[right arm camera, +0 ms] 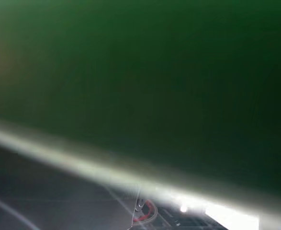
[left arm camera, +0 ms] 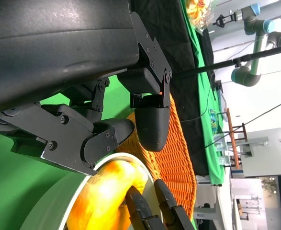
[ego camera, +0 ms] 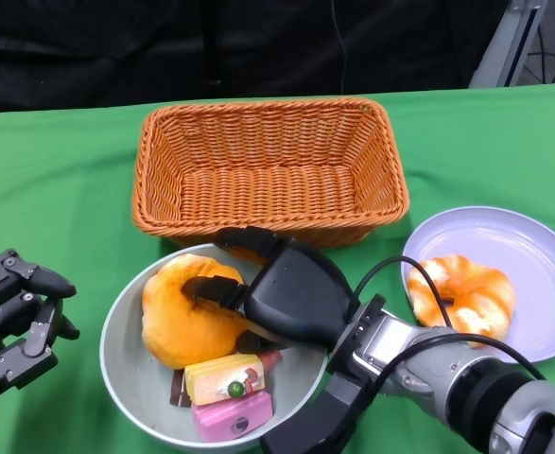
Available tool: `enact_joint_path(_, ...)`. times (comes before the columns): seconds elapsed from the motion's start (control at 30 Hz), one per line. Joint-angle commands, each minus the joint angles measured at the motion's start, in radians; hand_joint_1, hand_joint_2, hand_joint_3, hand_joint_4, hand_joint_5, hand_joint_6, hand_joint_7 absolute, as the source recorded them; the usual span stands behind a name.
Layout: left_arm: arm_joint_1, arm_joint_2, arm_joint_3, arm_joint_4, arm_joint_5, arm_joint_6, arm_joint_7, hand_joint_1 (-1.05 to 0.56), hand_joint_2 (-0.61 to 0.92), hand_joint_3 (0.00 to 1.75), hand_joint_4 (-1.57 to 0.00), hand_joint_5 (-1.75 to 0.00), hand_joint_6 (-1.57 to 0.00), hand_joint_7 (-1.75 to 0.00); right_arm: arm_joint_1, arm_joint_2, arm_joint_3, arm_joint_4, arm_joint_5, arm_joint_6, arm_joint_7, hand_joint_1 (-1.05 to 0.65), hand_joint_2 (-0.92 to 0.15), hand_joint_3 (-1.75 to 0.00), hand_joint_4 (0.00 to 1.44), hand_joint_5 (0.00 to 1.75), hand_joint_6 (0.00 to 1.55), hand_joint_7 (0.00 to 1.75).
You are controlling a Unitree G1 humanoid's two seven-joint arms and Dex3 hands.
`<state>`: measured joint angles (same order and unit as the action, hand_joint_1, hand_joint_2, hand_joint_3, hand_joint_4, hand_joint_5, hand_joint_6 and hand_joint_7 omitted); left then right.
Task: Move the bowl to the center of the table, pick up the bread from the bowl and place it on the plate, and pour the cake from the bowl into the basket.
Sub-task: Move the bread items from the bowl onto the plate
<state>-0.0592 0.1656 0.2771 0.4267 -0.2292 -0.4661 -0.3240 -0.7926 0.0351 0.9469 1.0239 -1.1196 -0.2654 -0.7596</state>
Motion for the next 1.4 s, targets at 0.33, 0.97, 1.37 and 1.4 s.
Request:
enact_joint_path(0.33,0.006,0.016,0.003,0.005,0.004,-0.004,0.009,-0.09,0.63,0.9,-0.68,-1.6,-0.73,-1.26,0.024,-0.005,0.037,0.026,-0.002,-0.004,0.029,-0.46,-0.89,0.0,0.65,0.04,1.01,0.05)
enact_joint_path(0.97,-0.004,0.015,0.005,0.026,-0.005,-0.015,-0.001,-0.07,0.64,0.9,-0.68,-1.6,-0.73,-1.27,0.028,-0.004,0.036,0.027,0.02,-0.03,-0.037,-0.4,-0.89,-0.02,1.09,0.2,1.16,0.02)
enact_joint_path(1.37,-0.004,0.013,0.002,0.018,-0.007,-0.005,0.003,-0.07,0.64,0.9,-0.67,-1.63,-0.73,-1.27,0.017,-0.01,0.008,0.02,0.041,-0.068,-0.092,-0.39,-0.92,-0.02,0.83,0.95,1.19,0.01)
enact_joint_path(1.4,-0.004,0.012,0.002,0.017,-0.007,-0.002,0.004,-0.08,0.64,0.9,-0.67,-1.63,-0.73,-1.27,0.014,-0.015,0.003,0.016,0.049,-0.082,-0.089,-0.36,-0.92,-0.02,0.92,0.96,1.18,0.0)
